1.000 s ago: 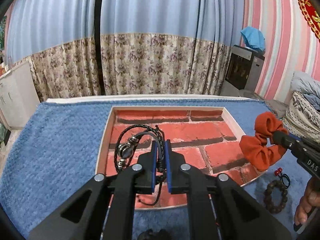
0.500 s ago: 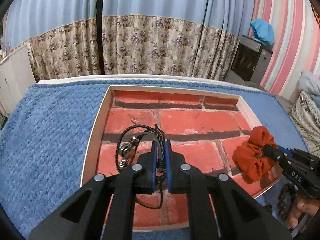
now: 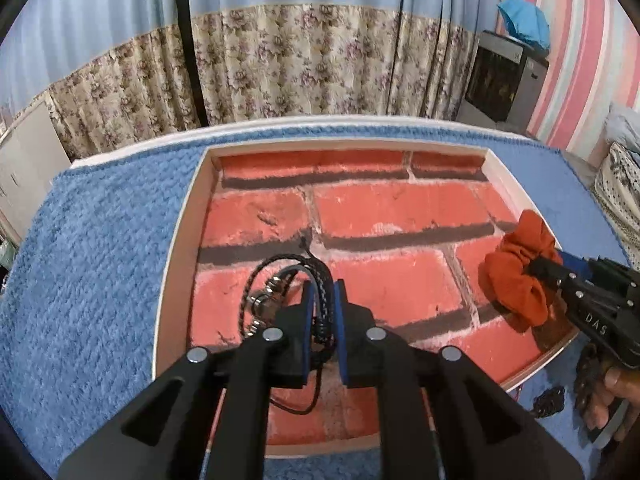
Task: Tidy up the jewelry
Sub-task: 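Lower both items into the brick tray and open both tools, then move the left tool to the black claw clip while the right tool reaches the red-tasseled charm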
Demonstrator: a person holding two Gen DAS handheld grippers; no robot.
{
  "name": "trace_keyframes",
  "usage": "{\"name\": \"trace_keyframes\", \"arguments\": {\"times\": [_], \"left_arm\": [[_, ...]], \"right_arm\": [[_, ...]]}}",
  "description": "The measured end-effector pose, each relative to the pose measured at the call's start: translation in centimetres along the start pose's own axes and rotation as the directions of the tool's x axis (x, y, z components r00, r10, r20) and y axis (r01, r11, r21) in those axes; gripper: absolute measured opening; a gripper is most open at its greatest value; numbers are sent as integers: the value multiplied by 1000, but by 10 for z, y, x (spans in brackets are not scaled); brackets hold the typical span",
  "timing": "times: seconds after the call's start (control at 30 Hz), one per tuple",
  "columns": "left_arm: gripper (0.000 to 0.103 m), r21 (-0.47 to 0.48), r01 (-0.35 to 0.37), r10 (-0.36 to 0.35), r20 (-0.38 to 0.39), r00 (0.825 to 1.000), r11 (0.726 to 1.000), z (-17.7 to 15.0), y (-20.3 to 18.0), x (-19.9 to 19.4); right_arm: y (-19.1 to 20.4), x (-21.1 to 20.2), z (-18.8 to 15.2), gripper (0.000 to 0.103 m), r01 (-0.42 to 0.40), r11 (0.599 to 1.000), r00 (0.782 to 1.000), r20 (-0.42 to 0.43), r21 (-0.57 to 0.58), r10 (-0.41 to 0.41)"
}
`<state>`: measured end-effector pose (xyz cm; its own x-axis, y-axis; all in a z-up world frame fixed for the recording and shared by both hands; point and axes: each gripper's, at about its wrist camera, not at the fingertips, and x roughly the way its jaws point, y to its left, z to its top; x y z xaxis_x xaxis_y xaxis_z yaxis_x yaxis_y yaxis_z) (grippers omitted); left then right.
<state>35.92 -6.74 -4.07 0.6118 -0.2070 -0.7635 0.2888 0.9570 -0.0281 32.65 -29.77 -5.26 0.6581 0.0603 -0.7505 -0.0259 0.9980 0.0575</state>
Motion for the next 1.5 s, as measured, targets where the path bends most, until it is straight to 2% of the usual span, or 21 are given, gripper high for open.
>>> {"name": "trace_keyframes", "arguments": {"times": [0.07, 0.1, 0.13, 0.17, 0.23, 0.37, 0.47, 0.57, 0.8, 1.0, 1.2, 1.37, 1.5], "left_arm": [[20, -6, 11, -11, -10, 1000, 1000, -1, 1, 1], [37, -8, 14, -14, -10, 1000, 1000, 0, 2, 0], [53, -11, 18, -18, 0, 1000, 1000, 0, 3, -3], [54, -11, 23, -23, 12, 1000, 1000, 0, 4, -6], [54, -6, 11, -10, 27, 1000, 1000, 2, 5, -10], [54, -39, 30, -28, 44, 999, 999, 3, 15, -22], [54, -40, 25, -21, 84, 996, 999, 2, 22, -44], [54, -22, 10, -8, 118, 993, 1000, -6, 26, -66], [54, -30, -26, 31, 164, 986, 999, -39, 48, -116], [58, -58, -52, 62, 183, 981, 997, -75, 58, -139], [58, -69, -51, 62, 184, 981, 996, -112, 51, -149], [64, -98, 37, -17, 192, 981, 995, -134, 41, -153], [64, -75, 51, -37, 186, 982, 996, -140, 25, -149]], "right_arm": [[1, -5, 0, 38, -2, 1000, 1000, 8, 0, 2], [2, -9, 1, 49, -5, 1000, 1000, 16, -6, 5], [3, -12, 1, 56, -9, 1000, 1000, 19, -13, 9], [4, -15, 2, 57, -12, 1000, 1000, 17, -25, 12], [4, -20, 4, 57, -7, 999, 1000, 22, -36, 8], [-1, -43, 7, 57, 12, 999, 997, 73, -32, -9], [-10, -69, 5, 57, 26, 999, 992, 124, -26, -22], [-21, -85, -1, 58, 22, 999, 992, 128, -27, -18], [-43, -134, -37, 59, 27, 1000, 982, 184, 13, -29], [-45, -170, -75, 61, 20, 999, 974, 223, 41, -29], [-32, -183, -105, 61, 10, 999, 977, 212, 48, -20], [-16, -177, -120, 61, -22, 999, 981, 195, 48, 12], [4, -166, -123, 61, -84, 996, 982, 169, 24, 79]]}}
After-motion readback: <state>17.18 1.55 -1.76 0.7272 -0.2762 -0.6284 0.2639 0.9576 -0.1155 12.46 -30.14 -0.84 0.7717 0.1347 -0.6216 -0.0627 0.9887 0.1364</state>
